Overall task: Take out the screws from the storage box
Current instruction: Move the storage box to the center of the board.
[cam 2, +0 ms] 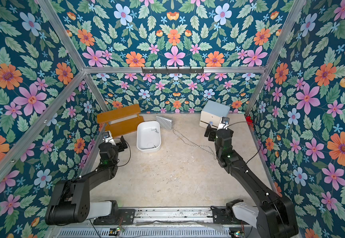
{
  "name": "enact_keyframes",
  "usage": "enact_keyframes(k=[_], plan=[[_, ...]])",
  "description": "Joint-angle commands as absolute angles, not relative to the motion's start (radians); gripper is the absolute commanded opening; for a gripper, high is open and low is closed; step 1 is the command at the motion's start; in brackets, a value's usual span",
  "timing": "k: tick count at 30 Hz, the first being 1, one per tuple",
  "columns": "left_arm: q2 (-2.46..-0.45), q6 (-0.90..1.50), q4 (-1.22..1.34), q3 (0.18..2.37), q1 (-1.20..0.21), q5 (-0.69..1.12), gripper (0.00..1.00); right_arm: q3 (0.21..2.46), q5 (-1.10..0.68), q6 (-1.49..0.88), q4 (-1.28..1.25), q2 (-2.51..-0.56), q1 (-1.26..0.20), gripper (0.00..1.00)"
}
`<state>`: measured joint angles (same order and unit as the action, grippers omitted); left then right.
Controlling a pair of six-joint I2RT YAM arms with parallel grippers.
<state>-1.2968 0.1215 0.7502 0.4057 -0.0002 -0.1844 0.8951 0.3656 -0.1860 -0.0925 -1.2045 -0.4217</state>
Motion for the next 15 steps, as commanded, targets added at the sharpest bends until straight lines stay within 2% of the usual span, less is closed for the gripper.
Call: enact_keyframes(k=[1,6,13,15], plan=[[-1.250,0.164,0.689,0.393,0.000,-0.219,0.99,1.080,0.351,-0.300,0.341,-1.332,-0.532,1.00],[-1.257,0.175,0.641,0.415,0.001,-0.243,0.99,1.530,0.303,-0.386,0.731,-1.732,-0.676,0.93],[-1.351,0.163,0.548,0.510,0.000,-0.231,0.99,1.818,0.091,-0.456,0.809,-2.020,-0.733,0.77],[-1.353,0.163,0.553,0.511,0.000,-0.219,0.99,1.925,0.084,-0.451,0.879,-2.098,-0.748,0.74]])
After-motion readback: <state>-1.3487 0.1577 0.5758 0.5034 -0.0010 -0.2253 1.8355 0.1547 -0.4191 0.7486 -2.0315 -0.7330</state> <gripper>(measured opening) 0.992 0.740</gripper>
